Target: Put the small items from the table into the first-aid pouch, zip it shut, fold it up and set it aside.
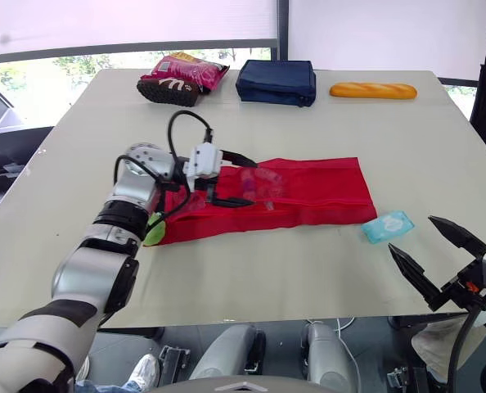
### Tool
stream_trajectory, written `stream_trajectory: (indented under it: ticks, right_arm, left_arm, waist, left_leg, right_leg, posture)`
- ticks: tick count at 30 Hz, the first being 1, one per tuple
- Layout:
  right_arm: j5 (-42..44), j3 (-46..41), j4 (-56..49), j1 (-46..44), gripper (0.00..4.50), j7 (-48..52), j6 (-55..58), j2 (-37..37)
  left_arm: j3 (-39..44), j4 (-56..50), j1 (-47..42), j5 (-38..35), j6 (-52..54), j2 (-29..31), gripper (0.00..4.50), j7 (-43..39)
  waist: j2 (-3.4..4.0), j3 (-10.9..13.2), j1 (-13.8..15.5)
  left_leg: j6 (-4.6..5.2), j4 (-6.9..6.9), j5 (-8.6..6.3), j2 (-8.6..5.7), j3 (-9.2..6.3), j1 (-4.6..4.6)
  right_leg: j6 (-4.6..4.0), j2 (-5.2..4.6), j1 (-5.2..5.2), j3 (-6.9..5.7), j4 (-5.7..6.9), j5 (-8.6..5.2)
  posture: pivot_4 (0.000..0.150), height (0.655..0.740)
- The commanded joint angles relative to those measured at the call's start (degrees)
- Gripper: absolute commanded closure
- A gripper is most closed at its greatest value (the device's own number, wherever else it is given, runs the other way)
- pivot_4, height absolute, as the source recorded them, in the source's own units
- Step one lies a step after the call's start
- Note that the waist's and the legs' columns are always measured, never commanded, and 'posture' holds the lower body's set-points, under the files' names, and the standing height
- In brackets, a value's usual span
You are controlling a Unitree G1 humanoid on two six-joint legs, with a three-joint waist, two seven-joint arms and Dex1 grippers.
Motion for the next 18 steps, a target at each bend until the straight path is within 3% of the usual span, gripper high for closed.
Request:
stream_trajectory:
  ticks: [1, 4, 6, 11, 14, 18]
  right_arm:
    - [-0.2, 0.0, -0.9, -0.3, 0.00, -0.5, -1.2, -0.6]
    - [-0.3, 0.0, -1.2, -0.2, 0.00, -0.7, -1.3, -0.5]
    - [-0.2, -0.4, -1.8, 0.3, 0.00, -1.2, -1.4, -0.2]
    - [0.4, -1.6, -2.9, 3.4, 0.00, -1.0, -1.8, 0.4]
    - [1.0, -2.2, -3.6, 5.5, 0.00, -0.9, -2.4, 0.7]
    - [1.5, -2.9, -4.5, 7.2, 0.00, -0.9, -2.8, 1.1]
  left_arm:
    - [-3.9, -0.9, 0.0, 6.4, -2.3, -2.9, 0.05, 8.3]
    - [-6.1, 1.1, -0.6, 10.1, -4.8, -4.0, 0.05, 12.4]
    - [-6.9, 2.7, -1.0, 11.0, -5.3, -4.8, 0.55, 14.0]
    - [-6.9, 5.9, -1.8, 11.3, -6.8, -4.7, 2.71, 15.1]
    - [-5.9, 6.7, -1.6, 9.9, -6.0, -3.9, 4.40, 13.8]
    - [-3.0, 5.9, 0.5, 7.1, -2.2, -0.3, 4.46, 11.9]
  waist:
    - [0.00, 0.0, 0.0]
    - [0.00, 0.0, 0.0]
    - [0.00, 0.0, 0.0]
    - [0.00, 0.0, -0.1]
    - [0.00, 0.0, 0.0]
    - [0.00, 0.0, -0.3]
  left_leg:
    - [0.00, 0.00, 0.00, 0.00, 0.01, 0.00]
    - [0.01, 0.00, -0.01, -0.01, 0.01, 0.00]
    - [0.02, -0.02, -0.01, 0.00, 0.01, 0.02]
    - [0.02, -0.03, -0.01, 0.01, 0.01, 0.02]
    - [0.03, -0.03, -0.02, 0.01, 0.01, 0.02]
    - [0.02, -0.05, -0.02, 0.05, 0.01, 0.03]
  right_leg:
    - [0.00, 0.00, 0.00, 0.00, 0.00, 0.00]
    - [0.00, 0.01, 0.00, 0.01, 0.00, 0.00]
    - [0.00, 0.01, 0.00, 0.01, 0.00, 0.00]
    - [0.00, 0.01, -0.01, 0.01, -0.01, 0.00]
    - [0.00, -0.01, 0.00, 0.00, -0.02, 0.00]
    - [0.01, 0.01, -0.01, -0.01, -0.04, 0.00]
  posture:
    - [0.150, 0.7395]
    - [0.150, 0.7395]
    - [0.150, 0.7395]
    - [0.150, 0.7395]
    - [0.150, 0.7395]
    - [0.150, 0.7395]
